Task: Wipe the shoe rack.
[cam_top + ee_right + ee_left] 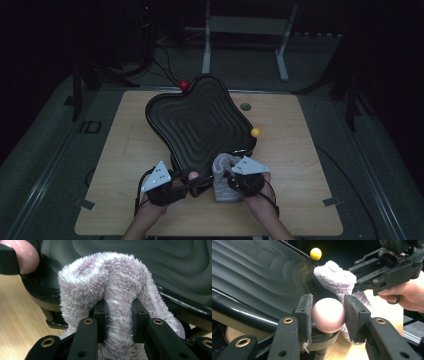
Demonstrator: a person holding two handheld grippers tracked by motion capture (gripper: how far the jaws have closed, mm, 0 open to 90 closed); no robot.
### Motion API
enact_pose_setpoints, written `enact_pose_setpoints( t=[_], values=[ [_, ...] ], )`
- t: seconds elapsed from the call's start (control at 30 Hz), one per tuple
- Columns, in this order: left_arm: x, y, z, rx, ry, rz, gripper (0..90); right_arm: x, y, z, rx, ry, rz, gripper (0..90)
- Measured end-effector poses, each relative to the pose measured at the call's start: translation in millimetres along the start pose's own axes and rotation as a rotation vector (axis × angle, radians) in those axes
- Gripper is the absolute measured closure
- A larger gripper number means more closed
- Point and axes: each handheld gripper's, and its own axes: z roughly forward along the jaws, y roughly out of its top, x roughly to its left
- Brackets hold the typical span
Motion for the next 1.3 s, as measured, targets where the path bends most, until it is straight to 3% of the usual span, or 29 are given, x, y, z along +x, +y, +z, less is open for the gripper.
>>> enact_pose_setpoints(
  t=[0.13,0.27,0.57,0.73,0.93,1.17,1.3],
  values=[
    [0.2,-0.3,0.0,-0.003,-0.001,-0.001,60.6,-2.2,0.7,0.0,0.024,0.001,-0.003,71.5],
    [0.2,-0.2,0.1,-0.001,-0.005,0.0,60.6,-6.6,9.4,-3.8,-0.006,-0.013,-0.01,71.4],
    [0.1,-0.2,0.2,-0.002,-0.004,-0.001,60.6,-8.8,-1.3,7.8,0.042,-0.019,-0.003,71.7],
    [0.7,-0.6,-0.2,-0.003,-0.013,0.0,60.6,-11.1,7.5,-2.3,-0.013,-0.032,-0.006,71.6],
    [1.0,-0.8,-0.5,-0.005,-0.013,-0.002,60.5,-10.6,-4.6,12.9,0.029,-0.035,-0.005,72.0],
    [0.1,-1.4,-0.5,-0.011,-0.011,-0.002,60.6,-16.1,1.9,6.6,0.0,-0.026,0.002,71.9],
    [-0.2,-1.4,-0.5,-0.01,-0.009,-0.003,60.6,-13.6,-5.2,15.3,0.027,-0.034,-0.006,72.0]
  ],
)
